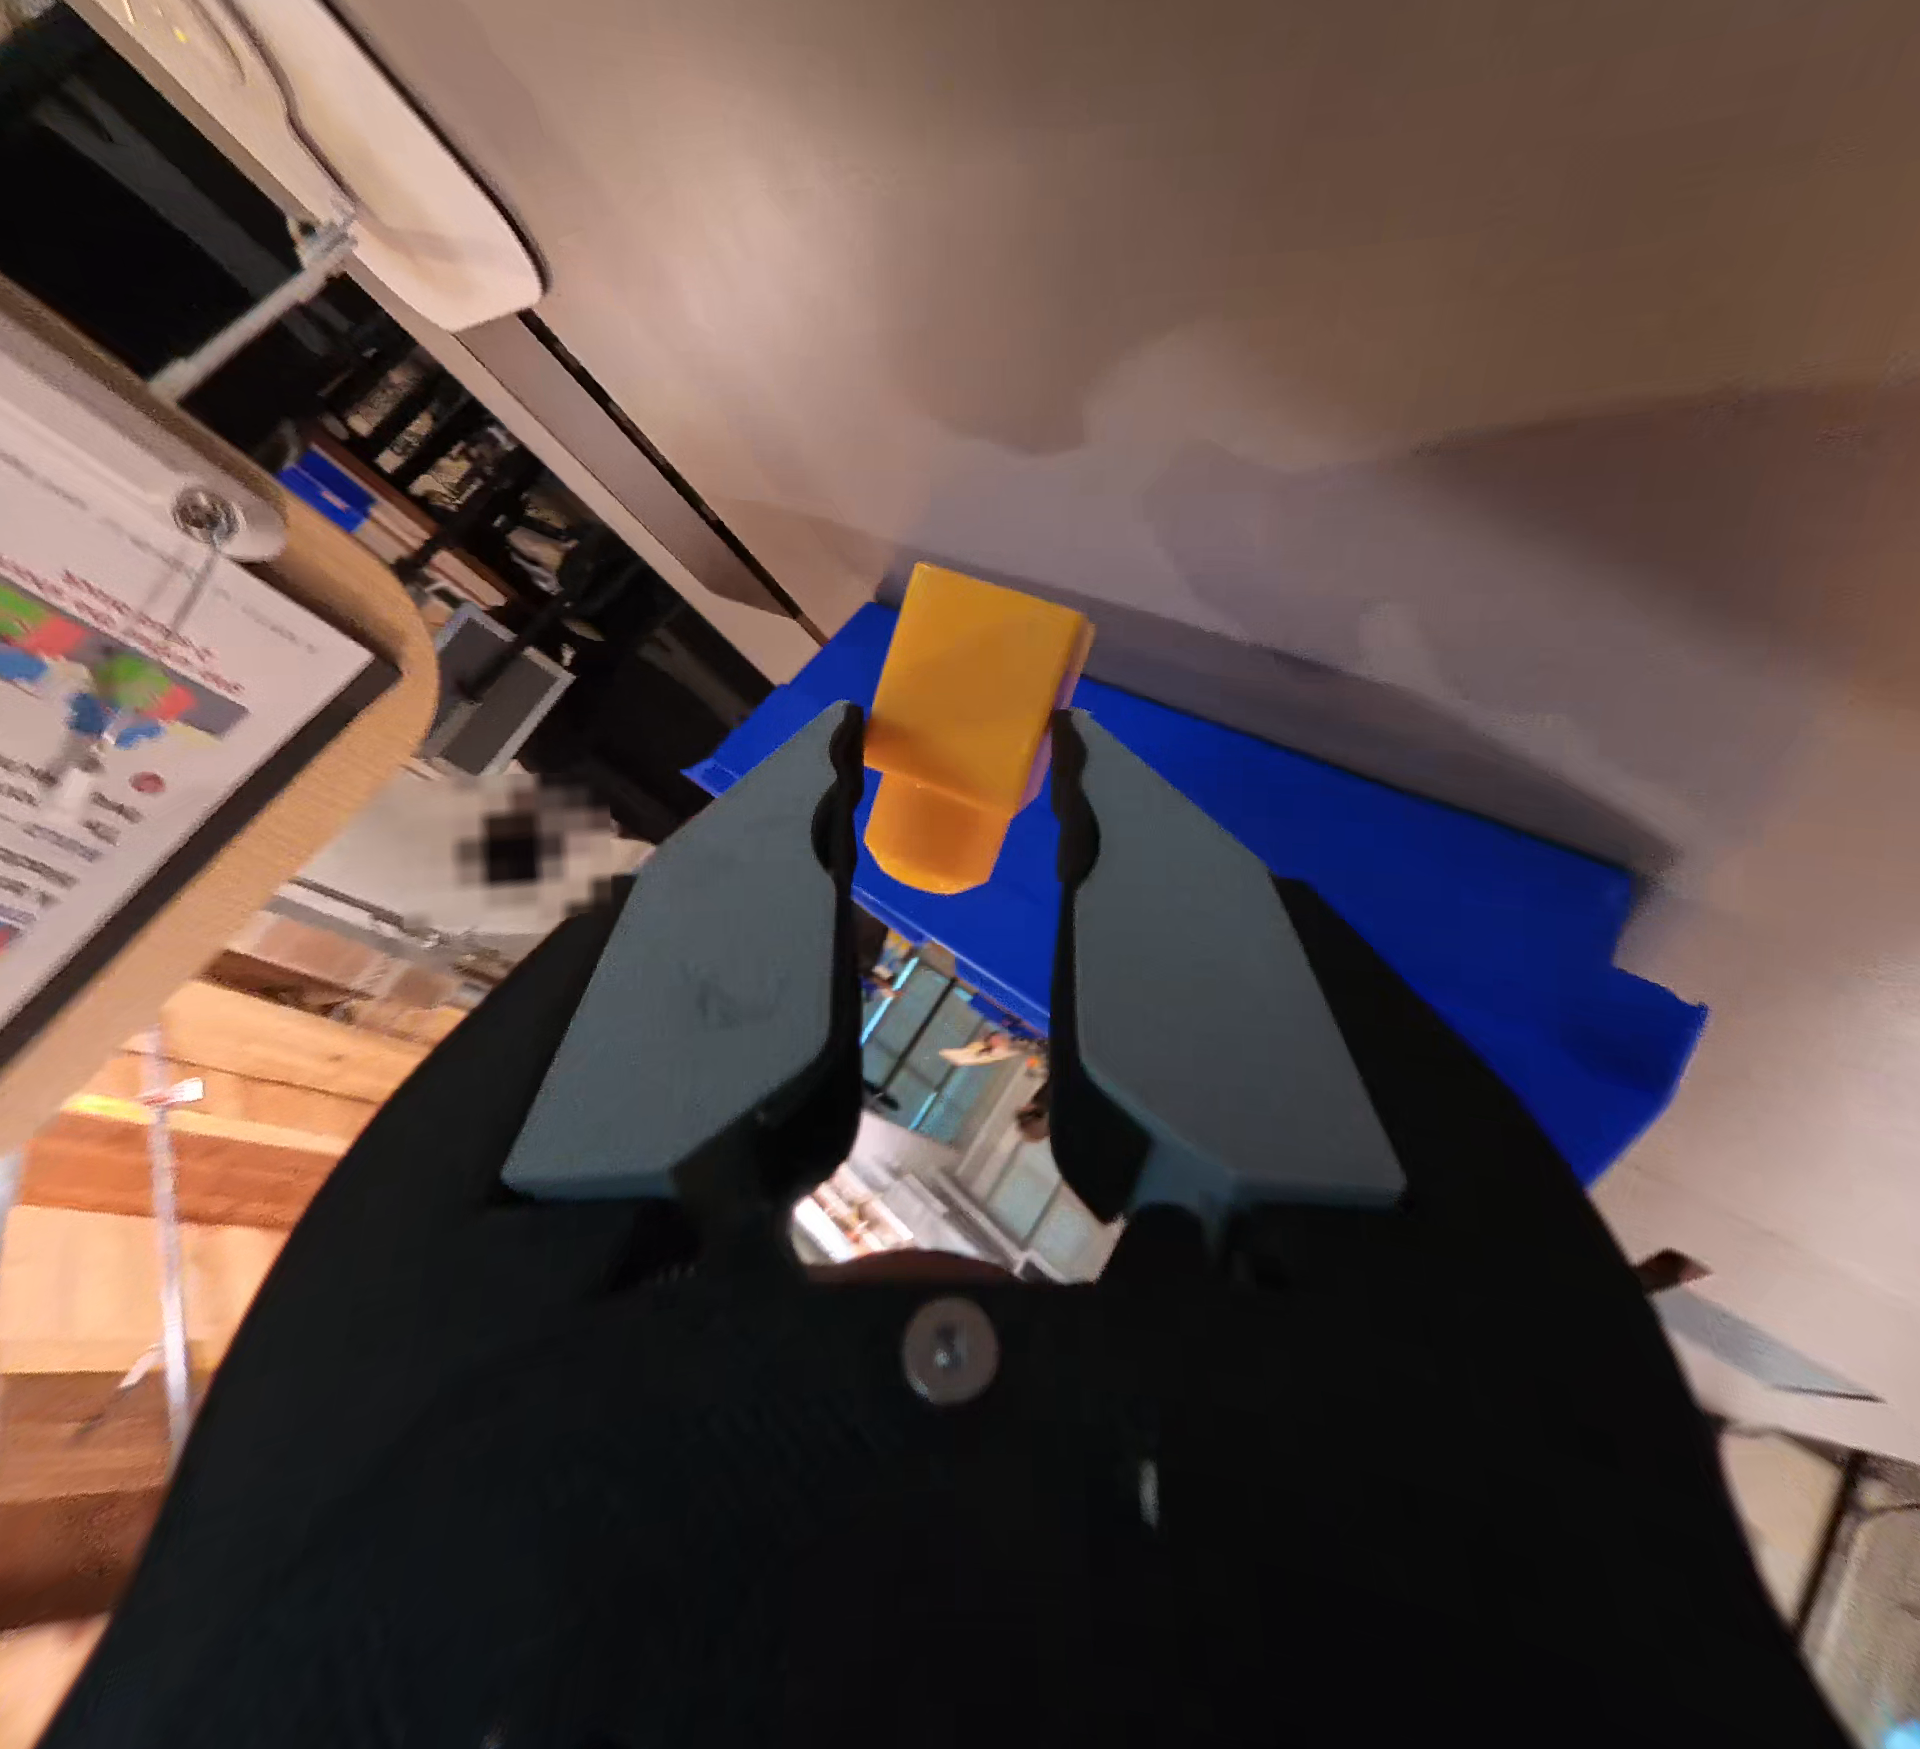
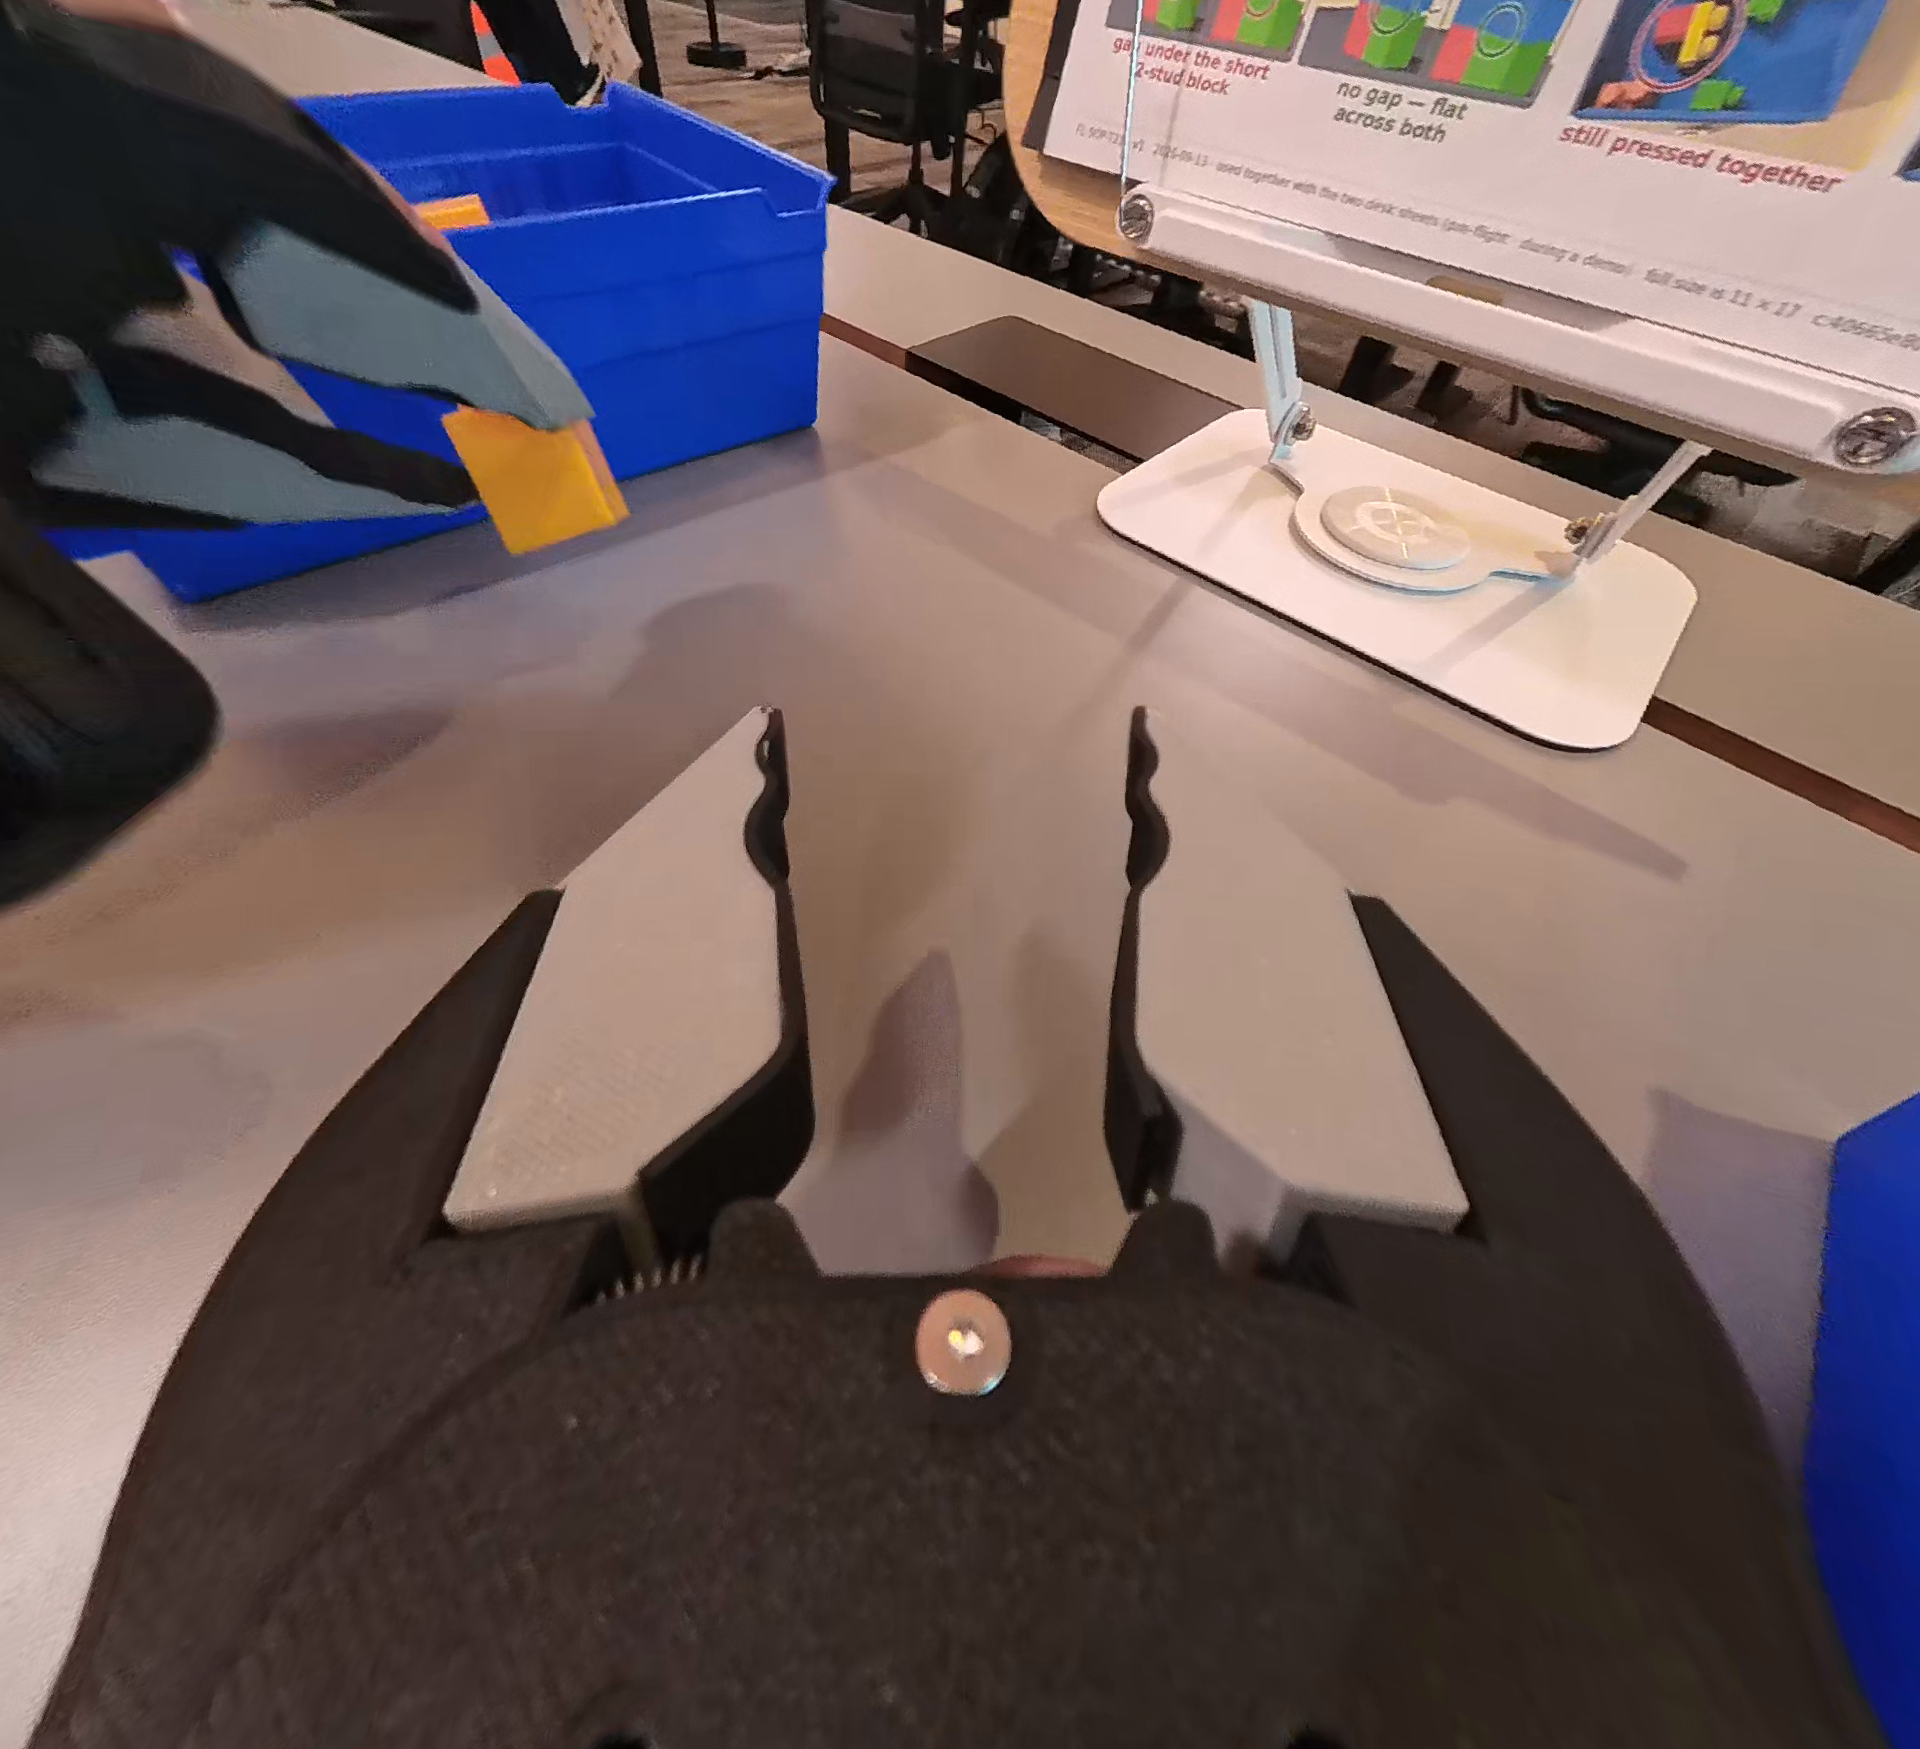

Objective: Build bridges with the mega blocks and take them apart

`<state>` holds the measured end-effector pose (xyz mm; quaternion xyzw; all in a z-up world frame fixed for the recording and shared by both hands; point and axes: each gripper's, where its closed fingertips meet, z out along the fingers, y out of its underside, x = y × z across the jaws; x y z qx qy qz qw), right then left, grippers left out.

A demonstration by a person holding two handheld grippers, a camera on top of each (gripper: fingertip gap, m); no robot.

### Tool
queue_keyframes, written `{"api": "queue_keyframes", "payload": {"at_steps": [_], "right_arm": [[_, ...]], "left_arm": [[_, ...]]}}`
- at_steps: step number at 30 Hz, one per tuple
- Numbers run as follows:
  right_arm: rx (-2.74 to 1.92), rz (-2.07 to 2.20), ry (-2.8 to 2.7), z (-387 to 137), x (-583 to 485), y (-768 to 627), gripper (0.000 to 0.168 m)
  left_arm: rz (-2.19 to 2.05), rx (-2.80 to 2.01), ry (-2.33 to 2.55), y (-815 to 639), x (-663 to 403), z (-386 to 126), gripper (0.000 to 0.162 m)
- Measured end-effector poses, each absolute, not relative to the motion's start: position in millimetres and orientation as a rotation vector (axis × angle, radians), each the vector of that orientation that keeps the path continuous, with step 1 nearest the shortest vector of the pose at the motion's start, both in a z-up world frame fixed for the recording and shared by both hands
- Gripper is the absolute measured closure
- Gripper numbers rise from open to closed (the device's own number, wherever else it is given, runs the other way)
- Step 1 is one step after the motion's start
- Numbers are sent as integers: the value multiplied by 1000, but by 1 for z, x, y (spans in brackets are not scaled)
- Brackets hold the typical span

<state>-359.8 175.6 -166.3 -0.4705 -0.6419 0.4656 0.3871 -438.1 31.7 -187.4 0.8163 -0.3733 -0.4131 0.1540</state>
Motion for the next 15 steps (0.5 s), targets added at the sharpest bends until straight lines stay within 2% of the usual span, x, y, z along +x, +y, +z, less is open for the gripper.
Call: {"api": "queue_keyframes", "payload": {"at_steps": [7,11,15], "right_arm": [[-1216,1192,-1650,-171,-363,177,105],[-1212,1189,-1656,-173,-365,176,105],[-1214,1193,-1653,-172,-366,177,105]], "left_arm": [[-1101,2214,-1132,31,-434,-220,126],[-1038,2403,-1046,30,-425,-230,104],[-968,2607,-951,26,-416,-228,91]]}}
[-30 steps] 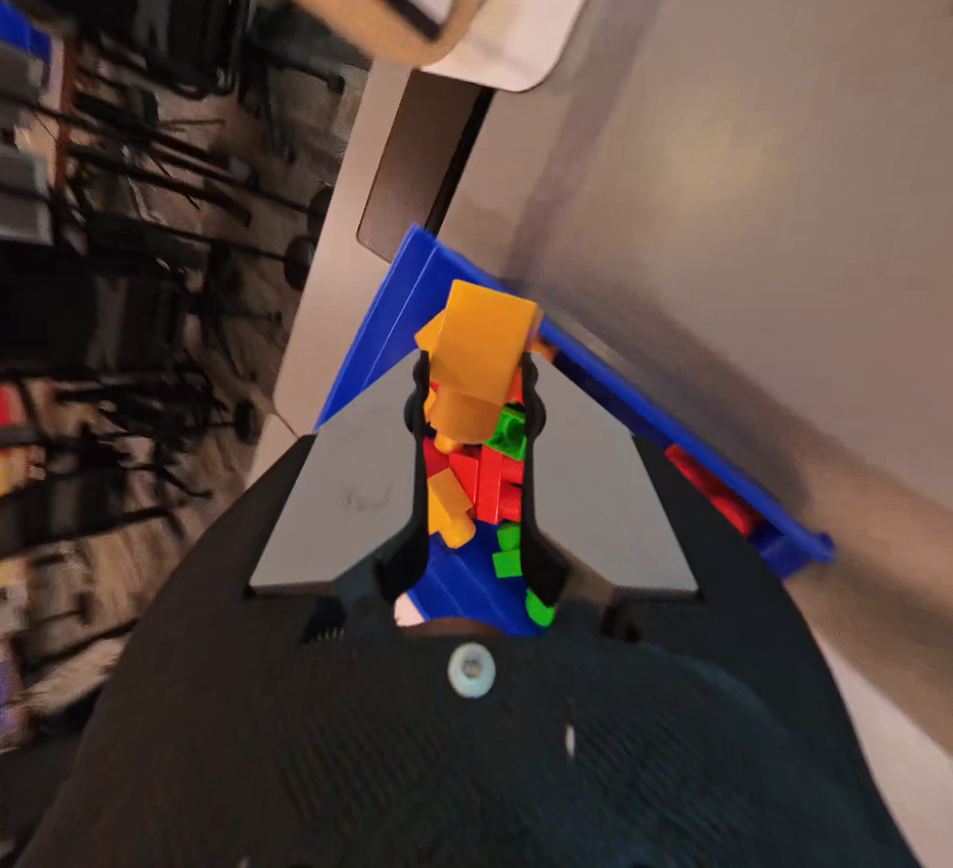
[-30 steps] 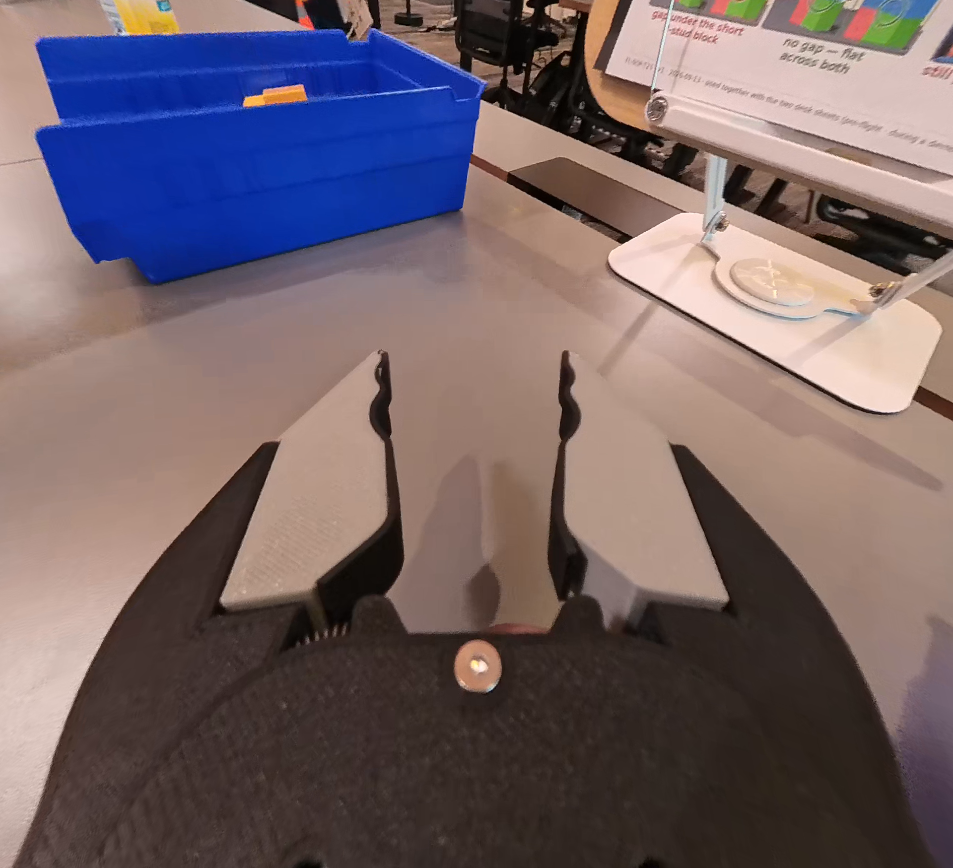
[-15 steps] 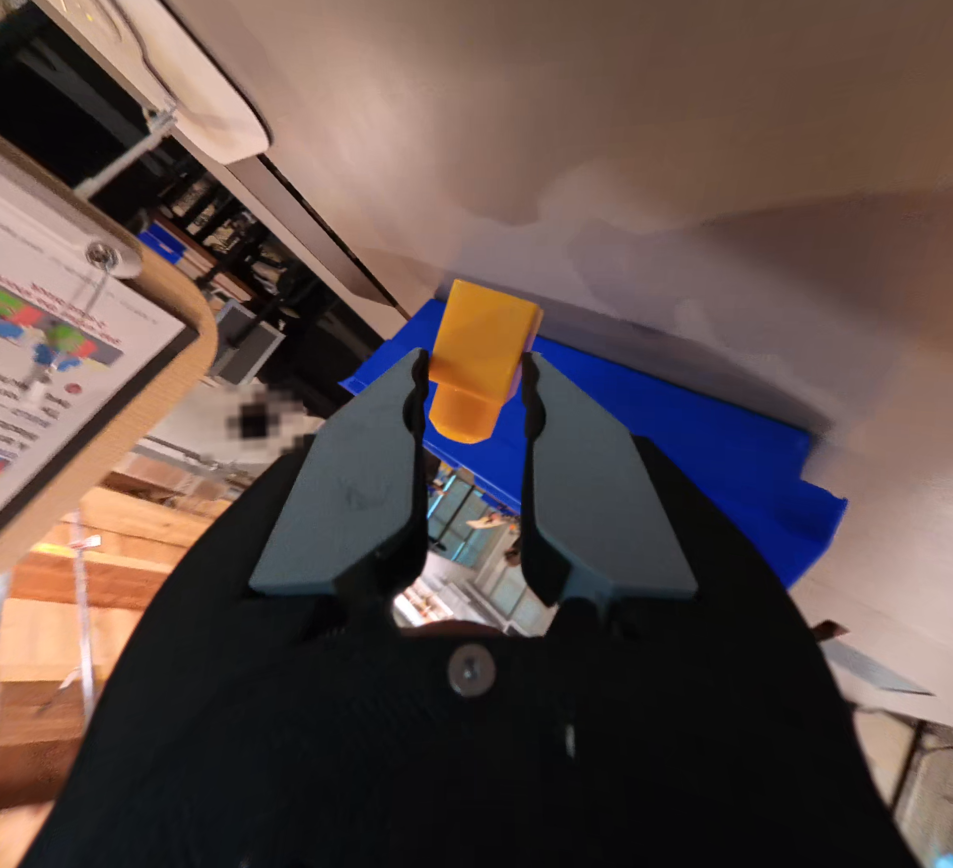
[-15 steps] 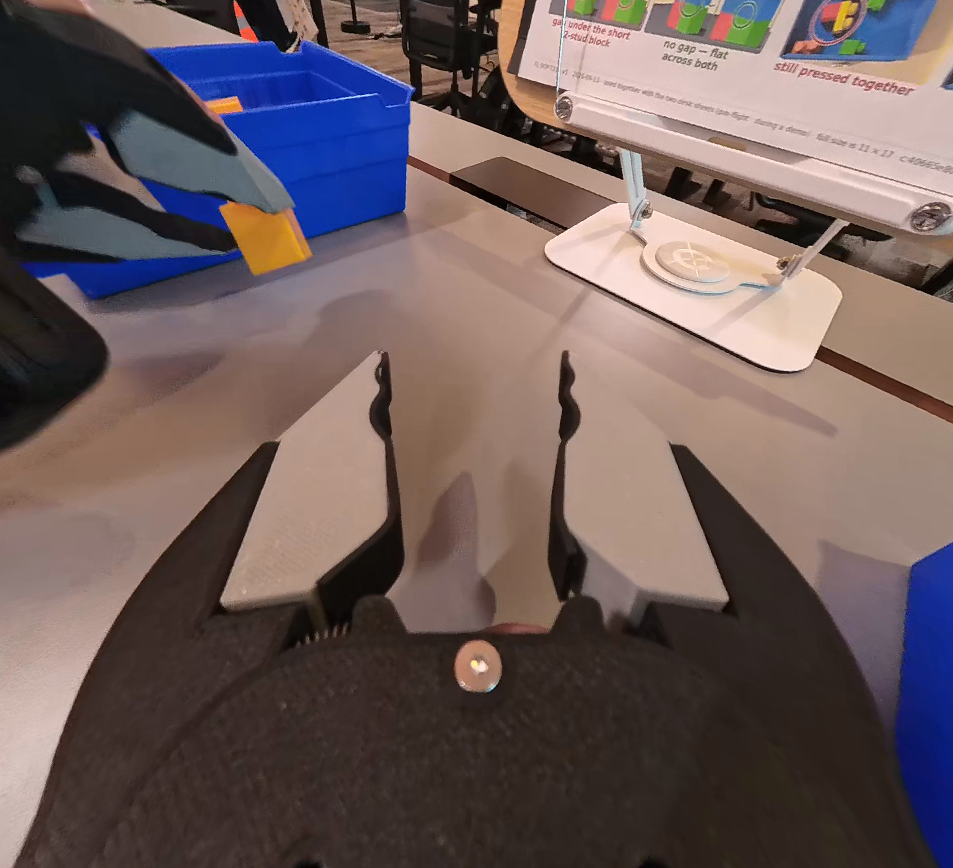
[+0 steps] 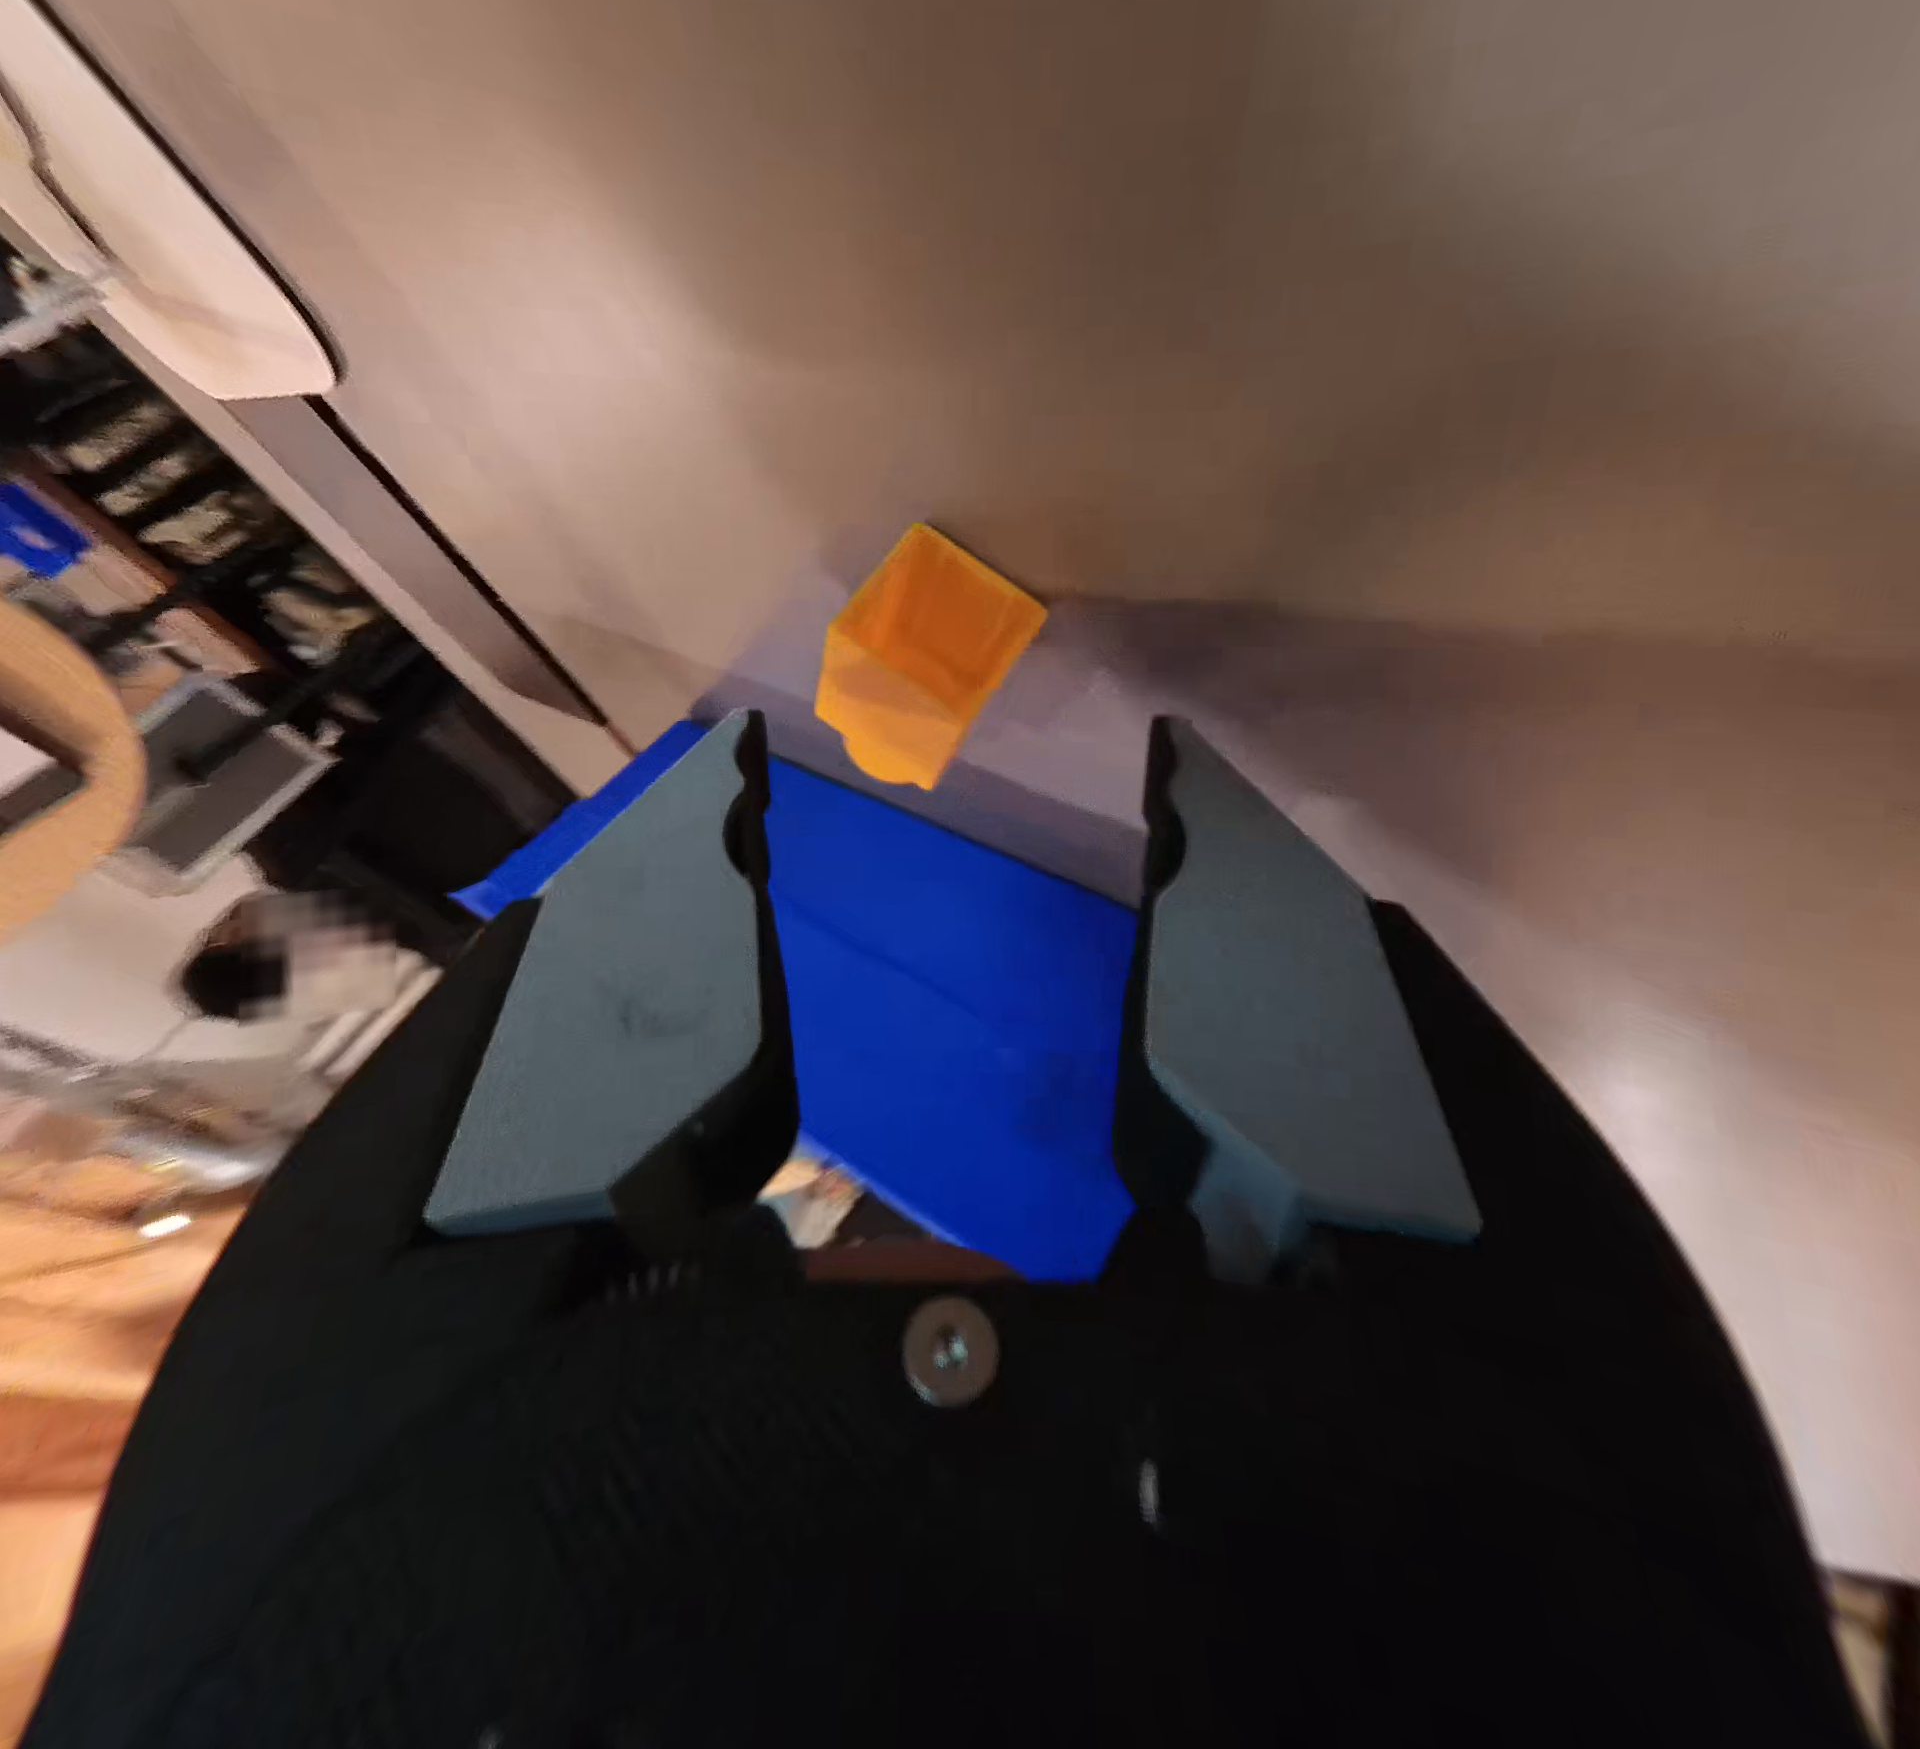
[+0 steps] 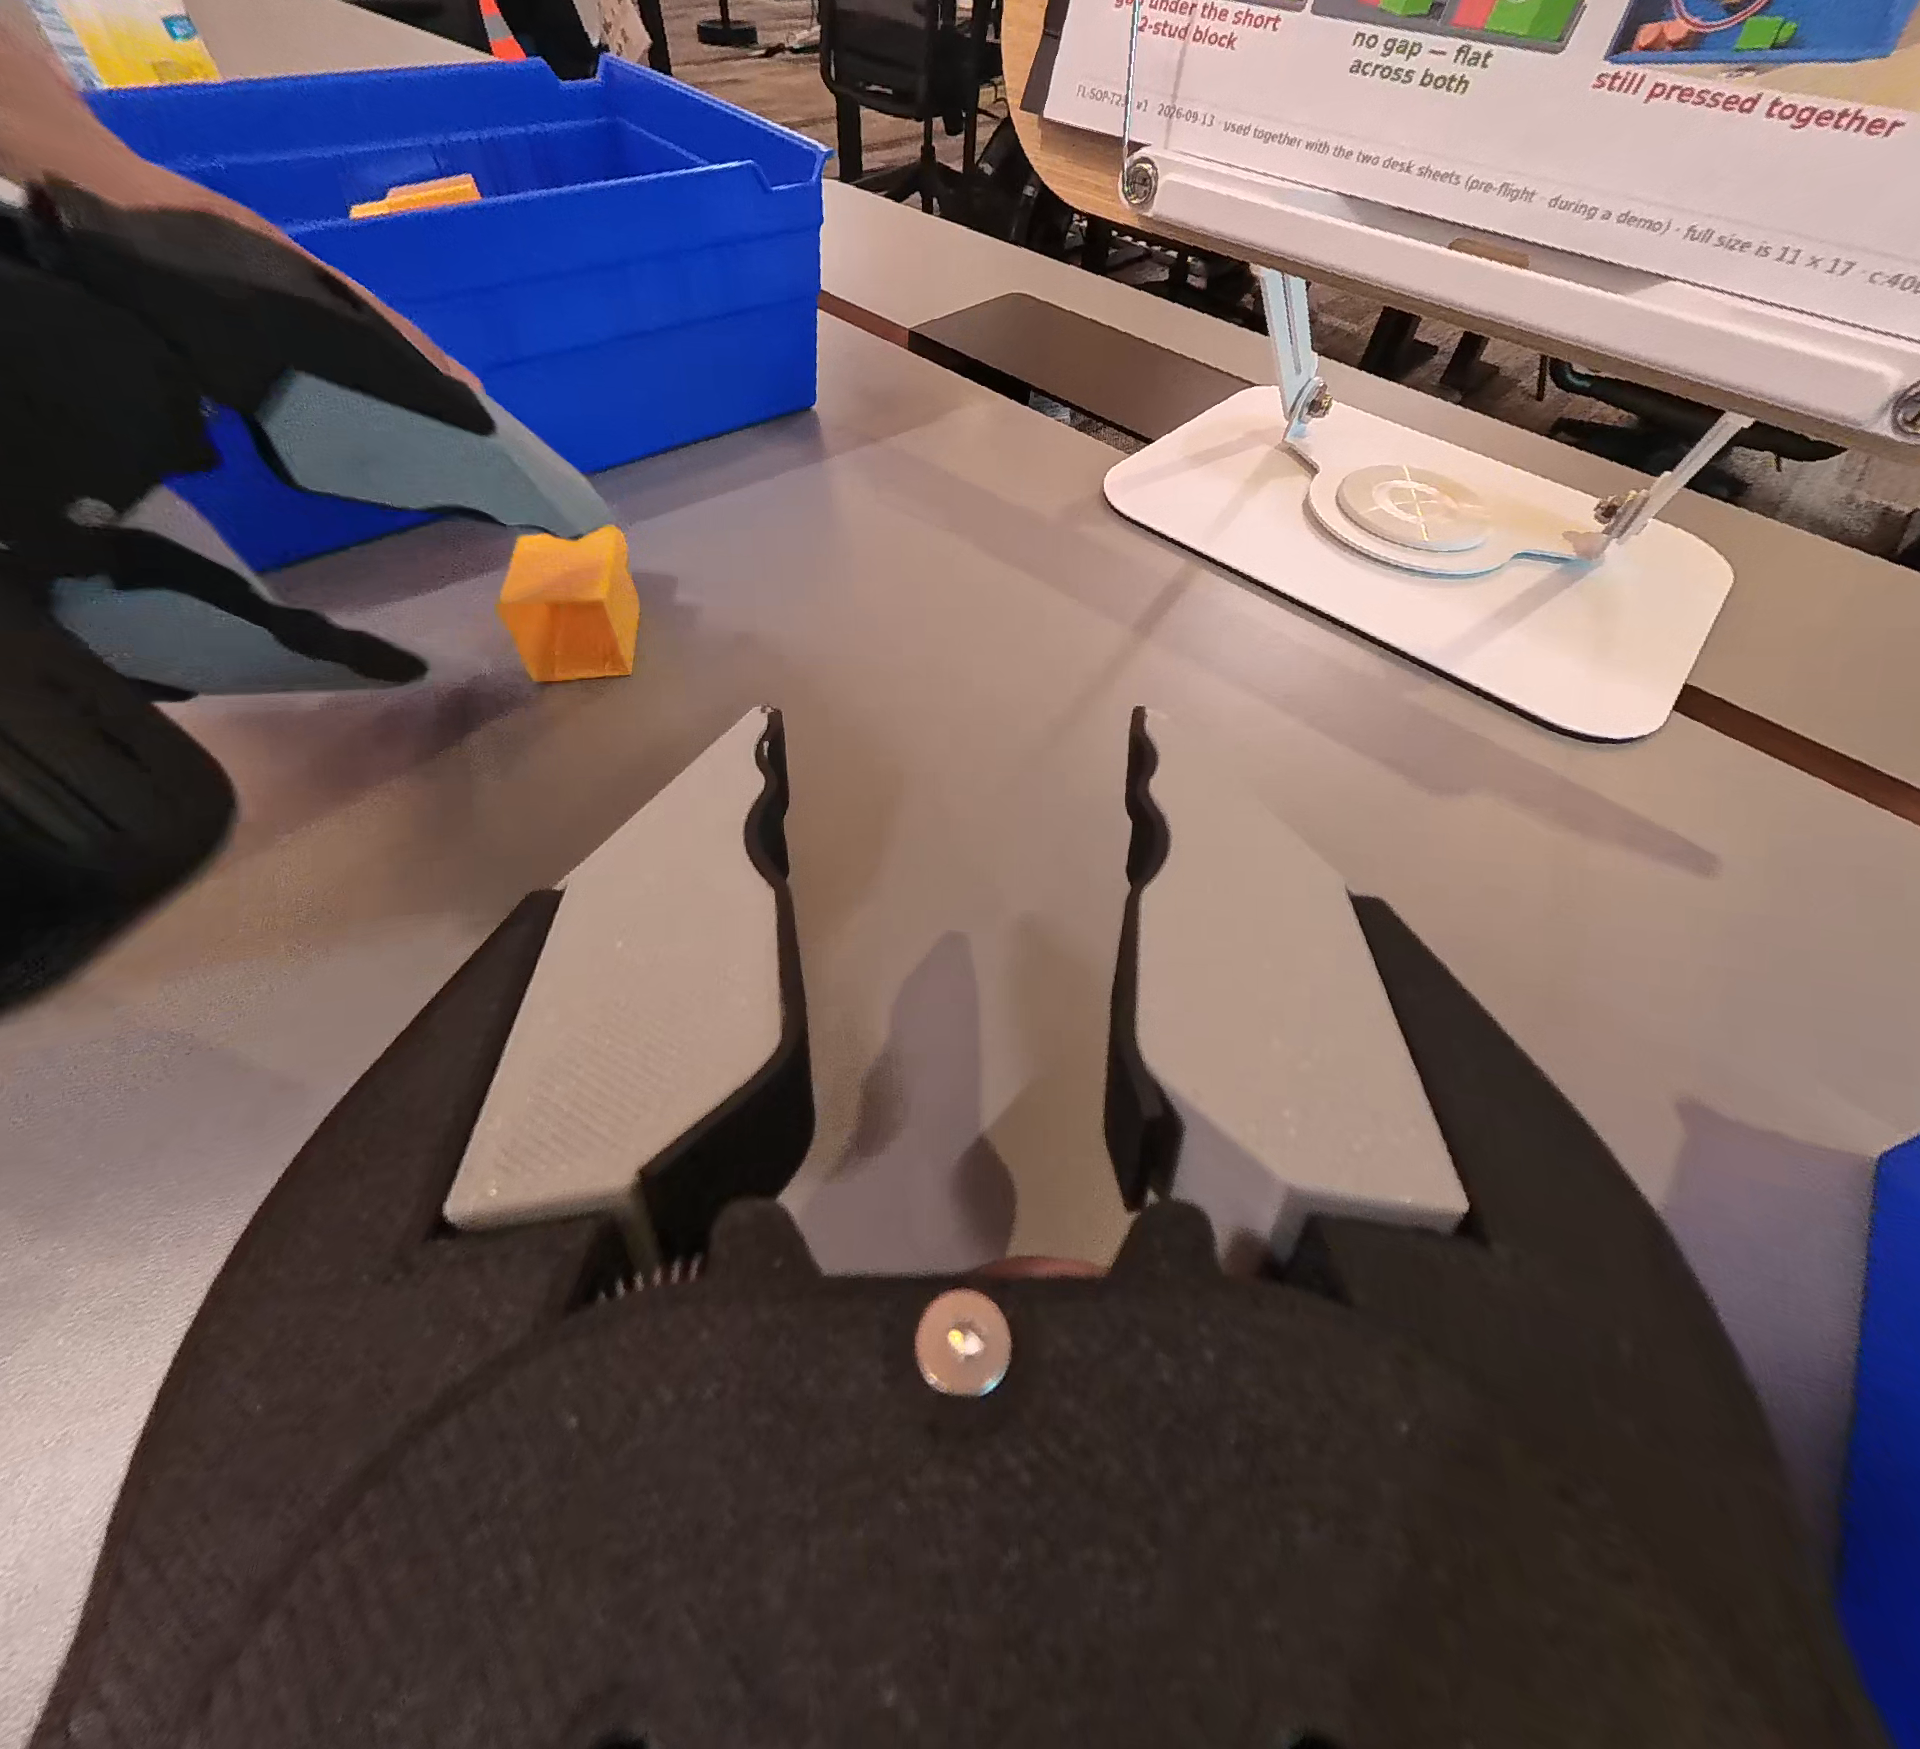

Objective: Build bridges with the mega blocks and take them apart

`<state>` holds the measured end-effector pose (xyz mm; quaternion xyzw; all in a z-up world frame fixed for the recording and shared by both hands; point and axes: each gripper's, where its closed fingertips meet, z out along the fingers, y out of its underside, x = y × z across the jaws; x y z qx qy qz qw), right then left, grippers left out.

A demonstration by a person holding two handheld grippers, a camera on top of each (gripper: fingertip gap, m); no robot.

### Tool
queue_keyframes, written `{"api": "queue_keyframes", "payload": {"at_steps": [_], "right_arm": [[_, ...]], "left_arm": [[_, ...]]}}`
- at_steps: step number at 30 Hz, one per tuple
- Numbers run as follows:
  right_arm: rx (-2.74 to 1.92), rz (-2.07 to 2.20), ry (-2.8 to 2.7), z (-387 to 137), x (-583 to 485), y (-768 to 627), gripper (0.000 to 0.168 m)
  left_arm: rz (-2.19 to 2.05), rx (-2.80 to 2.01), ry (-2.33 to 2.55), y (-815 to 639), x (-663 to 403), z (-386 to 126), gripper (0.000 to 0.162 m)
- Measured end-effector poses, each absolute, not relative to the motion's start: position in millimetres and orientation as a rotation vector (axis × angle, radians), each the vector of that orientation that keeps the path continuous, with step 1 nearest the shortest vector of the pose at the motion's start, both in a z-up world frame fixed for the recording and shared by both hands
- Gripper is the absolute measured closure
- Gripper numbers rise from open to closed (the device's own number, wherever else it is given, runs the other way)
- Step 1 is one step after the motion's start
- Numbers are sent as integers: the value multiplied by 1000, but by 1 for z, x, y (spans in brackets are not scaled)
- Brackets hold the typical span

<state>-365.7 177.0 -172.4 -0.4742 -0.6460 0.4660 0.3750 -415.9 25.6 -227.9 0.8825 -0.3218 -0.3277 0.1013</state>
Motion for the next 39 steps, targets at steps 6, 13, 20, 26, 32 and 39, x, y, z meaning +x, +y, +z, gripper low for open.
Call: {"api": "queue_keyframes", "payload": {"at_steps": [6,13,20,26,32,39], "right_arm": [[-1217,1202,-1641,-171,-365,179,105],[-1198,1205,-1644,-169,-365,176,105],[-1213,1216,-1639,-170,-366,176,106],[-1190,1193,-1666,-173,-366,170,106],[-1195,1206,-1676,-175,-368,169,106],[-1202,1215,-1684,-177,-370,168,106]], "left_arm": [[-769,3183,-570,26,-401,-198,75],[-775,3722,449,-13,-472,-105,77],[-215,3676,1584,-75,-539,-111,81],[-128,3477,1982,-87,-578,-145,85],[-373,3375,1696,-102,-592,-183,90],[-402,3333,1463,-87,-592,-208,103]]}}
